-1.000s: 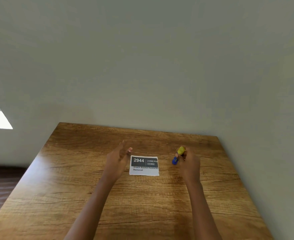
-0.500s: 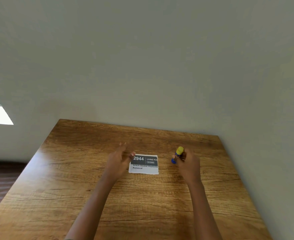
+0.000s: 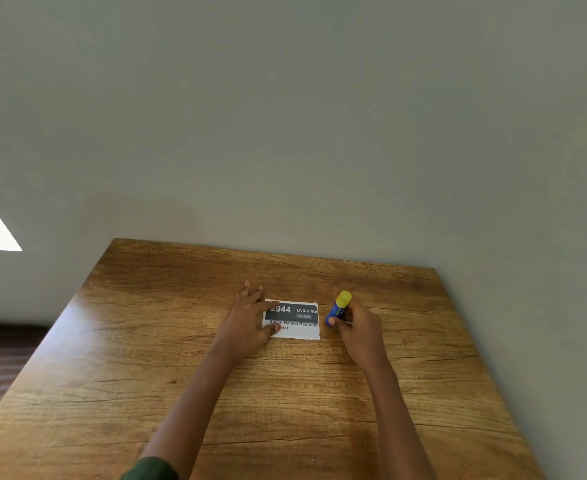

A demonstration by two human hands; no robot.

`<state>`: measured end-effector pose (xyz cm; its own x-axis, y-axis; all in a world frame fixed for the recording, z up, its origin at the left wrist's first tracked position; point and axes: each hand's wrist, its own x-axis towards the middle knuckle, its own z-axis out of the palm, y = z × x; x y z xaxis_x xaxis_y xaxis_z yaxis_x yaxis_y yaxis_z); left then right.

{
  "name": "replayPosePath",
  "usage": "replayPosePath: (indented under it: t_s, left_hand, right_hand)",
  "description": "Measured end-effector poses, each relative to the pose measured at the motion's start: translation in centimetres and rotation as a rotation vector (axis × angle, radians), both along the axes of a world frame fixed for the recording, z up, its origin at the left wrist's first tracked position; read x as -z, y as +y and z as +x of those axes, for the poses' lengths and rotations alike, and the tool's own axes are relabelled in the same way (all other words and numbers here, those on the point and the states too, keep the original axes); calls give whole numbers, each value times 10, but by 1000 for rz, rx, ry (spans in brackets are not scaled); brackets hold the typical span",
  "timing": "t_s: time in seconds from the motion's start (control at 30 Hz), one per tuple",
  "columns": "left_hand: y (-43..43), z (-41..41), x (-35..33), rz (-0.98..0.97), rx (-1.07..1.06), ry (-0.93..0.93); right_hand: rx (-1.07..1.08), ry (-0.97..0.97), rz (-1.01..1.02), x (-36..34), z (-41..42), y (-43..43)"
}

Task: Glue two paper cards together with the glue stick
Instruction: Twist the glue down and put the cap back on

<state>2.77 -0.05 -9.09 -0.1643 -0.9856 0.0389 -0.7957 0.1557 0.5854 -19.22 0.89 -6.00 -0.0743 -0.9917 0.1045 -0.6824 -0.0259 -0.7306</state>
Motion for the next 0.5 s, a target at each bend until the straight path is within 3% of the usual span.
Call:
replayPosePath:
  t_s: [0.5]
  left_hand:
    - [-3,-3,1,16,-2,17]
  right_hand:
    - [-29,27,-13,7,0,2]
